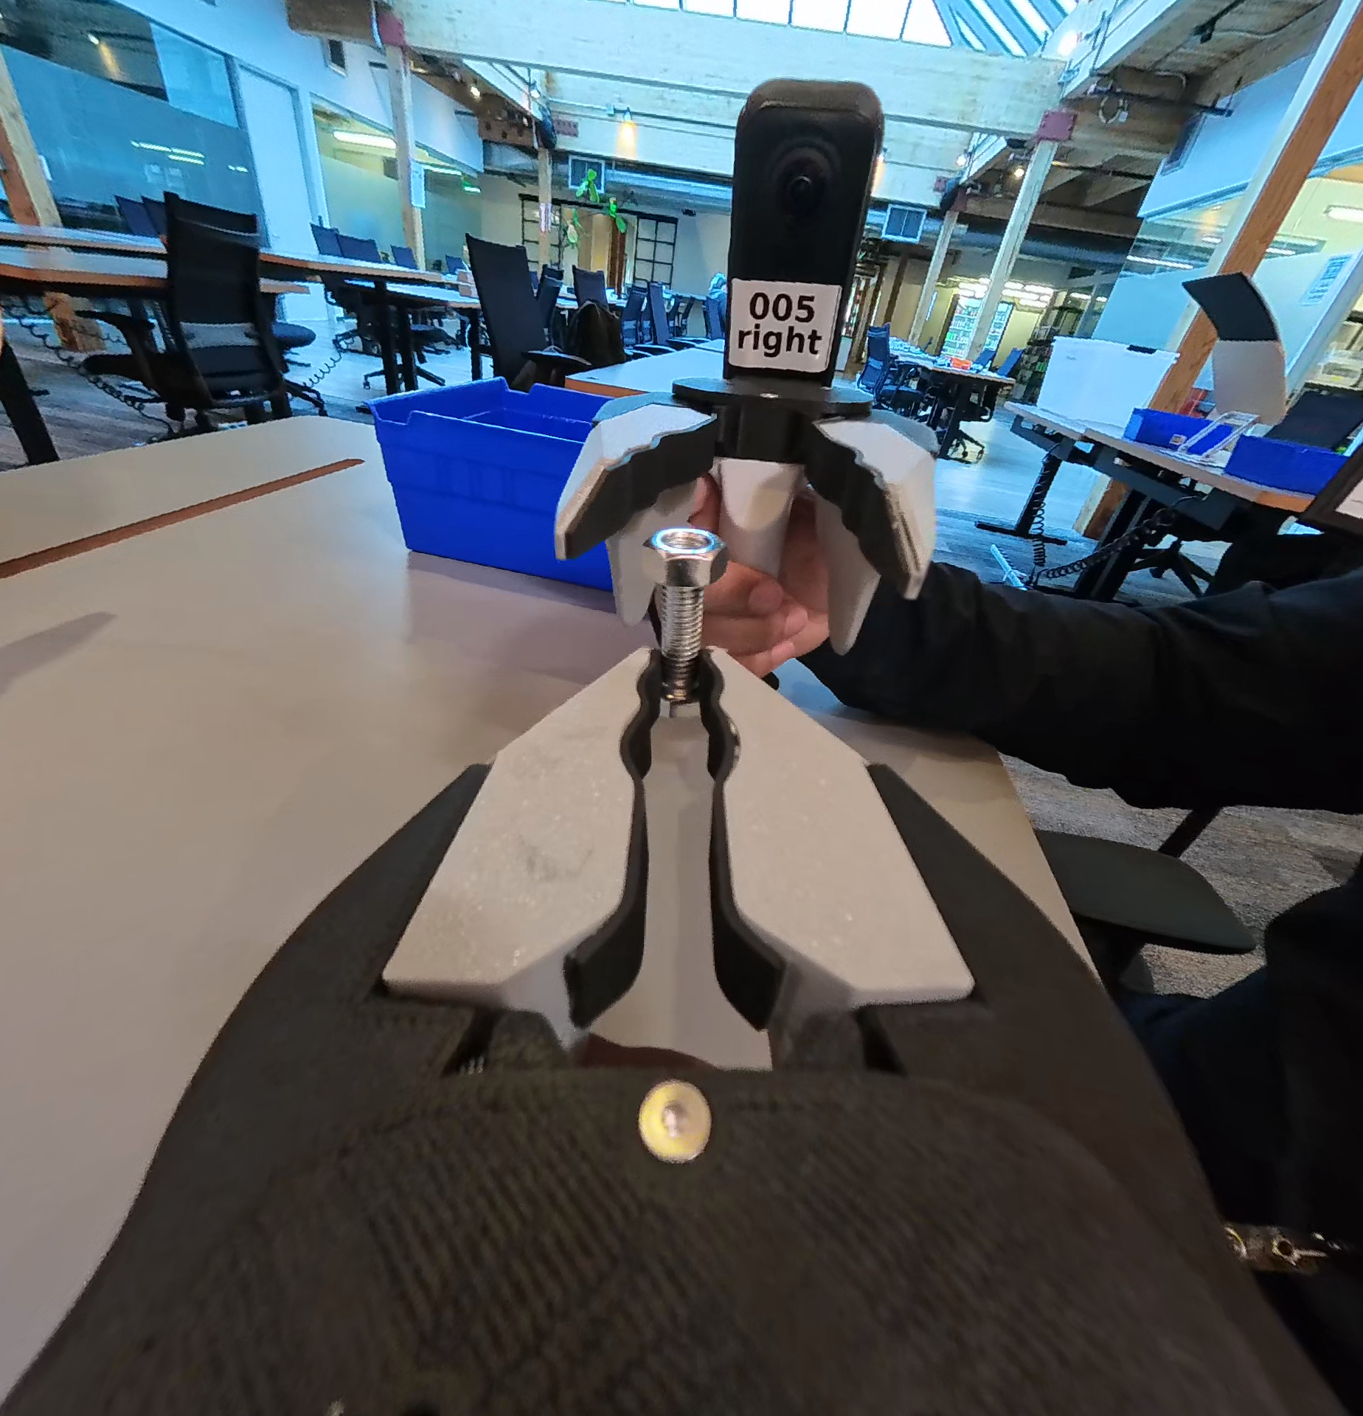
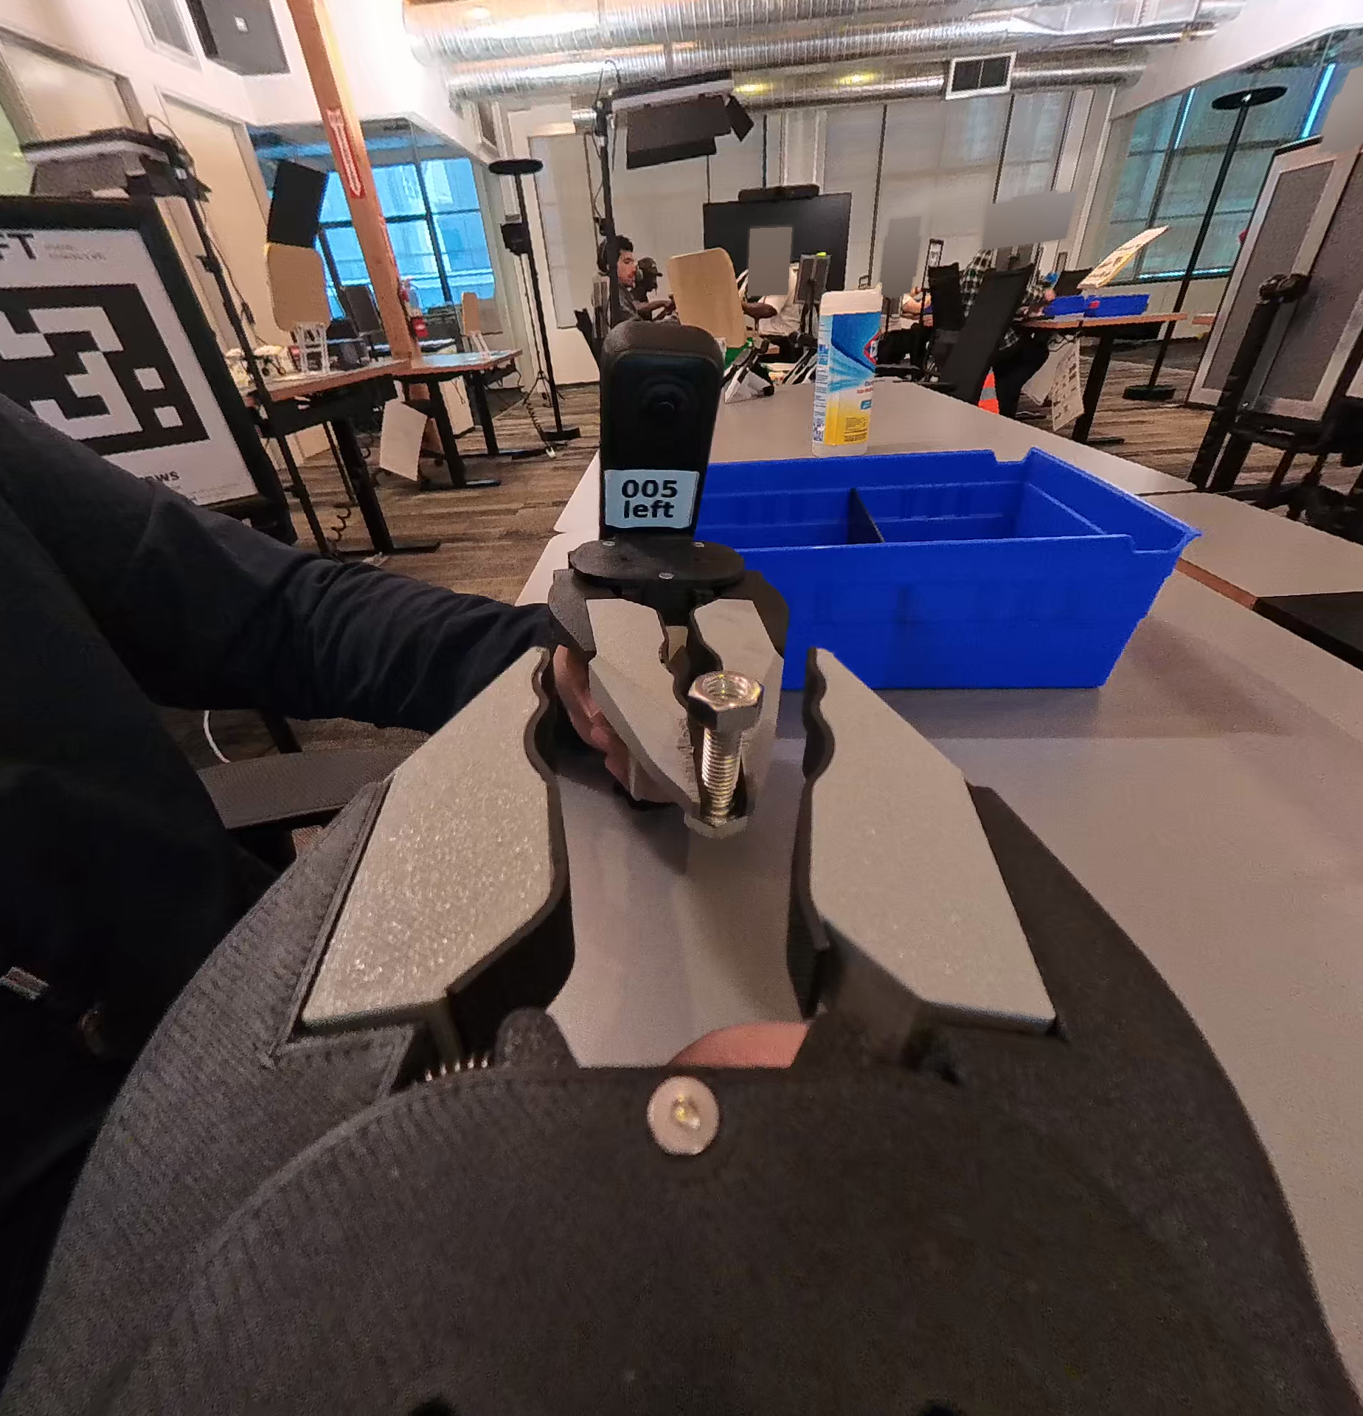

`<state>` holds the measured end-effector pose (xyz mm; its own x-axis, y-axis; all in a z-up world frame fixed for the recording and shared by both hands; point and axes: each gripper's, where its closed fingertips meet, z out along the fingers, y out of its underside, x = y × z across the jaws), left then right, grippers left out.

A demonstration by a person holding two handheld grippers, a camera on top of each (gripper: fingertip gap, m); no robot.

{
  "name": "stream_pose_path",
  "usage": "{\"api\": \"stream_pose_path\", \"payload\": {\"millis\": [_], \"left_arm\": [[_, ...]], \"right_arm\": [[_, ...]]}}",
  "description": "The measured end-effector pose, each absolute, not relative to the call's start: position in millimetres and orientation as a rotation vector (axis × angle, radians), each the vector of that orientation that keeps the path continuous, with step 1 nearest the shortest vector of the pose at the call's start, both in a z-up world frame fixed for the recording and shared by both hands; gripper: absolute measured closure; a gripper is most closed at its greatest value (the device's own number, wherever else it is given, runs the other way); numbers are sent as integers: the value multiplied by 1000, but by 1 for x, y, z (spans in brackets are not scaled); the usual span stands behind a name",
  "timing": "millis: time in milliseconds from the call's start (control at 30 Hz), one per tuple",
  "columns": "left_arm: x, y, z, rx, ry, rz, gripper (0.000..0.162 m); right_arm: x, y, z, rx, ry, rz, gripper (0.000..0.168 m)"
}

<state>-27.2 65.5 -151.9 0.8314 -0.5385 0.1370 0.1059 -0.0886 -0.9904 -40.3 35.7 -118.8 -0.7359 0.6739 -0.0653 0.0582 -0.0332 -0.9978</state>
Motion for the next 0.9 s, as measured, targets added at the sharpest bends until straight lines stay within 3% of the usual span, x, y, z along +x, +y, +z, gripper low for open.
{"api": "stream_pose_path", "payload": {"millis": [900], "left_arm": [[-33, 66, -150, -1584, 317, -544, 155]], "right_arm": [[-41, 42, -121, -787, -1795, 1800, 110]]}}
